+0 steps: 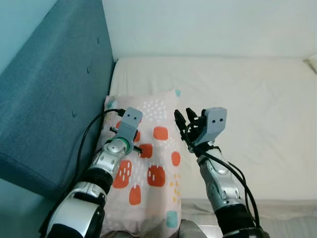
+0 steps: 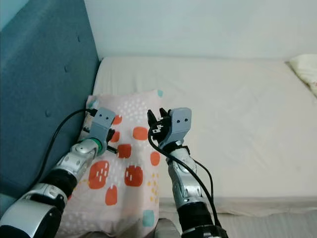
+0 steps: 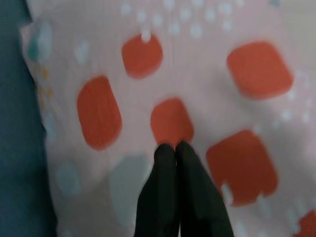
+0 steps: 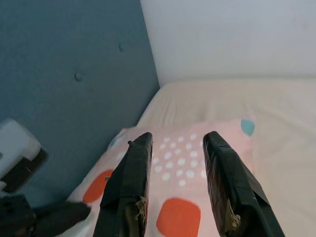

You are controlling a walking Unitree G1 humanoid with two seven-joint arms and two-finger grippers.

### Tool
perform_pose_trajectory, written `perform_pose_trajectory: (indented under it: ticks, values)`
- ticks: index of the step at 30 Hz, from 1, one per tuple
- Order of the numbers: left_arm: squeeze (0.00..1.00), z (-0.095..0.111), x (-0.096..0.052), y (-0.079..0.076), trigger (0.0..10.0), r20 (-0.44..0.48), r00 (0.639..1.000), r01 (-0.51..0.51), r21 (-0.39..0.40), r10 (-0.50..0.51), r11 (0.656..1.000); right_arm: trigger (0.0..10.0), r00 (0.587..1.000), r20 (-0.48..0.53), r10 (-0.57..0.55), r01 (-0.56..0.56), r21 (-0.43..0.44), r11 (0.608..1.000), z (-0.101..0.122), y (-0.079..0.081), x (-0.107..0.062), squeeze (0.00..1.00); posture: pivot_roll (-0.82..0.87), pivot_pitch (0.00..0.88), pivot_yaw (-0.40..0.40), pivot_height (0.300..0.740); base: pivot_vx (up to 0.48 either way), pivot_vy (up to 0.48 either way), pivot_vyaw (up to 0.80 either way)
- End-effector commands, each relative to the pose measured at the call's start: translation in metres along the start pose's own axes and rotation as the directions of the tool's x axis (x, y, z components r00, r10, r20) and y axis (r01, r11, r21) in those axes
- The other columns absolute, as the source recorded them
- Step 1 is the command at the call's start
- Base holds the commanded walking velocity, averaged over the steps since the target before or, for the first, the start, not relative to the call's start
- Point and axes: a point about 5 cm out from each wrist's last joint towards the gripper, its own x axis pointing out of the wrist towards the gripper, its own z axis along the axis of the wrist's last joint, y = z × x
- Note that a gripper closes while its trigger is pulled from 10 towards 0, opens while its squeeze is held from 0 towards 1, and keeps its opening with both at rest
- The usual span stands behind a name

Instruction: Clean up the room

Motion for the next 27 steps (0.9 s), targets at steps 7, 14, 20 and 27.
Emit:
perform_pose_trajectory:
  ticks: [7,14,20,27]
  values:
    - [1.00,-0.039,-0.007,0.001,10.0,-0.139,0.981,0.136,0.017,-0.132,0.991,10.0,0.998,-0.042,-0.037,0.037,0.004,0.999,-0.008,-0.004,-0.015,0.00,-0.02,0.205,0.062,0.740,0.000,0.000,0.00]
    - [1.00,-0.056,-0.012,0.006,10.0,-0.164,0.974,0.164,0.026,-0.157,0.986,10.0,0.996,-0.086,-0.030,0.031,0.011,0.999,-0.018,-0.005,-0.021,0.00,0.00,0.231,0.072,0.740,0.000,0.000,0.00]
    - [1.00,-0.060,-0.018,0.010,10.0,-0.156,0.972,0.170,-0.053,-0.176,0.984,10.0,0.977,-0.214,0.000,-0.001,-0.001,1.000,-0.045,-0.009,-0.029,0.00,0.02,0.246,0.070,0.740,0.000,0.000,0.00]
    - [1.00,-0.081,-0.025,0.001,10.0,-0.234,0.948,0.173,-0.190,-0.216,0.966,10.0,0.978,-0.207,0.011,-0.013,-0.009,1.000,-0.041,-0.006,-0.028,0.00,0.00,0.267,0.071,0.740,0.000,0.000,0.00]
